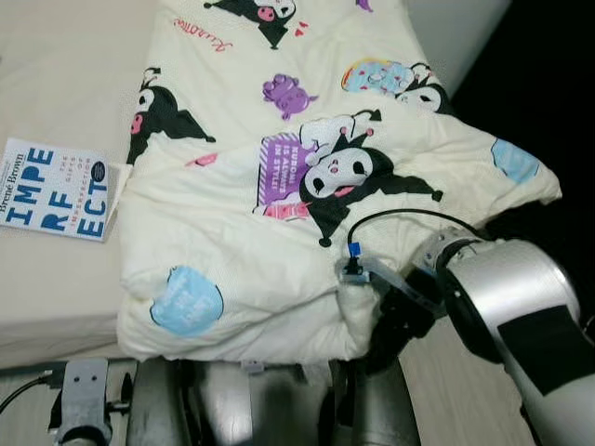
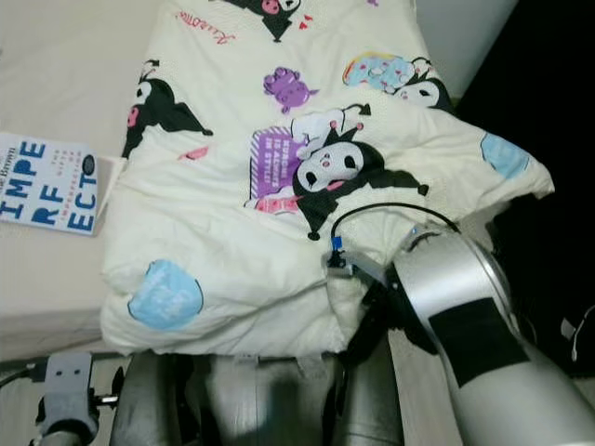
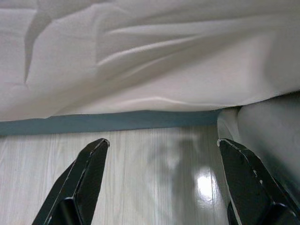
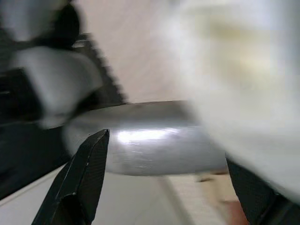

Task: Clean up the room

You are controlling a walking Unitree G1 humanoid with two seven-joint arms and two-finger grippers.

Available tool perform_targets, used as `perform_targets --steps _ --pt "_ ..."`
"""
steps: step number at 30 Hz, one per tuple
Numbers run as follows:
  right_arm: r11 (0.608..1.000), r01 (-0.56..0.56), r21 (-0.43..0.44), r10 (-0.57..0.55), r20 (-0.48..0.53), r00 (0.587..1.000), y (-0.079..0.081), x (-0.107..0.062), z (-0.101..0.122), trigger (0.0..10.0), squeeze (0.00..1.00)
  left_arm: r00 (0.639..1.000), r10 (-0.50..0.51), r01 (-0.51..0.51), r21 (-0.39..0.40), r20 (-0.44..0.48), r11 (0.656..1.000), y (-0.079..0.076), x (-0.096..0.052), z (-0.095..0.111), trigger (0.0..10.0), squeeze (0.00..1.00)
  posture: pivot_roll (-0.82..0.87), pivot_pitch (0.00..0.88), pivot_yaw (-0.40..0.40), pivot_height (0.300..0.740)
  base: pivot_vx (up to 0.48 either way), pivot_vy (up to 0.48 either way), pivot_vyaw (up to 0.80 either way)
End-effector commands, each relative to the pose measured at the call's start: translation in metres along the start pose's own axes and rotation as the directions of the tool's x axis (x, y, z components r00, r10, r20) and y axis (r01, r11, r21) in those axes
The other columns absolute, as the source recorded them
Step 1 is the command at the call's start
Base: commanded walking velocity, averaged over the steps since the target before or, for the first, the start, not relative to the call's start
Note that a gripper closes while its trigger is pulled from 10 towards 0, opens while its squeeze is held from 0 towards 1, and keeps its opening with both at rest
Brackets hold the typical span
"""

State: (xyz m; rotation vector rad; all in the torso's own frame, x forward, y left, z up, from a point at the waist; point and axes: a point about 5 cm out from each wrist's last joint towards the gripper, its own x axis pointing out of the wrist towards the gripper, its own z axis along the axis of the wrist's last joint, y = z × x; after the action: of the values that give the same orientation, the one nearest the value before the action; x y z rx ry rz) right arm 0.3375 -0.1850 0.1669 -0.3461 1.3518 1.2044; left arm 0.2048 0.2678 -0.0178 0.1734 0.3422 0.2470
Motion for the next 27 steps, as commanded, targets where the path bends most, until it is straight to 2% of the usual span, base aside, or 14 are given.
perform_targets --steps 1,3,5,9,13,15,16,17,18,21,22,24,25,27 --pt "0.974 0.192 -0.124 -0.204 -0.095 0.974 -0.016 -0.012 -0.022 10.0 0.0 0.992 -0.126 0.126 0.001 0.013 0.992 -0.036 0.0 0.001 10.0 0.0 -0.1 0.266 -0.145 0.471 0.0 0.0 0.0" --pt "0.974 0.192 -0.124 -0.204 -0.095 0.974 -0.016 -0.012 -0.022 10.0 0.0 0.992 -0.126 0.126 0.001 0.013 0.992 -0.036 0.0 0.001 10.0 0.0 -0.1 0.266 -0.145 0.471 0.0 0.0 0.0" --pt "0.934 0.258 -0.247 -0.303 -0.164 0.939 -0.023 -0.025 -0.037 10.0 0.0 0.992 -0.128 0.128 -0.005 0.011 0.992 -0.037 0.0 0.001 10.0 0.0 -0.1 0.263 -0.14 0.471 0.0 0.0 0.0" --pt "0.954 0.18 -0.24 -0.22 -0.149 0.964 -0.009 -0.052 -0.049 10.0 0.0 0.99 -0.14 0.14 -0.006 0.0 0.99 -0.04 0.0 -0.001 10.0 0.0 -0.11 0.258 -0.132 0.471 0.0 0.0 0.0" --pt "0.93 0.274 -0.245 -0.318 -0.165 0.934 -0.01 -0.073 -0.058 10.0 0.0 0.99 -0.144 0.144 -0.004 -0.001 0.99 -0.04 0.001 -0.001 10.0 0.0 -0.12 0.256 -0.13 0.471 0.0 0.0 0.0" --pt "0.838 0.479 -0.259 -0.524 -0.142 0.84 -0.03 -0.088 -0.06 10.0 0.0 0.989 -0.147 0.147 -0.002 -0.001 0.989 -0.039 0.004 0.001 10.0 0.0 -0.13 0.244 -0.122 0.471 0.0 0.0 0.0" --pt "0.838 0.479 -0.259 -0.524 -0.142 0.84 -0.03 -0.088 -0.06 10.0 0.0 0.989 -0.147 0.147 -0.002 -0.001 0.989 -0.039 0.004 0.001 10.0 0.0 -0.13 0.244 -0.122 0.471 0.0 0.0 0.0" --pt "0.789 0.567 -0.236 -0.603 -0.119 0.789 -0.038 -0.089 -0.058 10.0 0.0 0.989 -0.147 0.147 -0.001 0.0 0.989 -0.039 0.006 0.003 10.0 0.0 -0.13 0.243 -0.118 0.471 0.0 0.0 0.0" --pt "0.789 0.567 -0.236 -0.603 -0.119 0.789 -0.038 -0.089 -0.058 10.0 0.0 0.989 -0.147 0.147 -0.001 0.0 0.989 -0.039 0.006 0.003 10.0 0.0 -0.13 0.243 -0.118 0.471 0.0 0.0 0.0" --pt "0.687 0.698 -0.2 -0.722 -0.088 0.686 -0.049 -0.082 -0.057 10.0 0.0 0.989 -0.148 0.148 -0.002 0.006 0.989 -0.04 0.009 0.006 10.0 0.0 -0.12 0.239 -0.115 0.471 0.0 0.0 0.0" --pt "0.687 0.698 -0.2 -0.722 -0.088 0.686 -0.049 -0.082 -0.057 10.0 0.0 0.989 -0.148 0.148 -0.002 0.006 0.989 -0.04 0.009 0.006 10.0 0.0 -0.12 0.239 -0.115 0.471 0.0 0.0 0.0" --pt "0.616 0.765 -0.187 -0.784 -0.056 0.618 -0.055 -0.077 -0.058 10.0 0.0 0.989 -0.148 0.148 -0.003 0.008 0.989 -0.04 0.009 0.007 10.0 0.0 -0.12 0.237 -0.115 0.471 0.0 0.0 0.0" --pt "0.616 0.765 -0.187 -0.784 -0.056 0.618 -0.055 -0.077 -0.058 10.0 0.0 0.989 -0.148 0.148 -0.003 0.008 0.989 -0.04 0.009 0.007 10.0 0.0 -0.12 0.237 -0.115 0.471 0.0 0.0 0.0" --pt "0.535 0.834 -0.134 -0.84 0.024 0.543 -0.06 -0.073 -0.056 10.0 0.0 0.99 -0.142 0.142 -0.003 0.007 0.99 -0.039 0.009 0.006 10.0 0.0 -0.12 0.238 -0.113 0.471 0.0 0.0 0.0"
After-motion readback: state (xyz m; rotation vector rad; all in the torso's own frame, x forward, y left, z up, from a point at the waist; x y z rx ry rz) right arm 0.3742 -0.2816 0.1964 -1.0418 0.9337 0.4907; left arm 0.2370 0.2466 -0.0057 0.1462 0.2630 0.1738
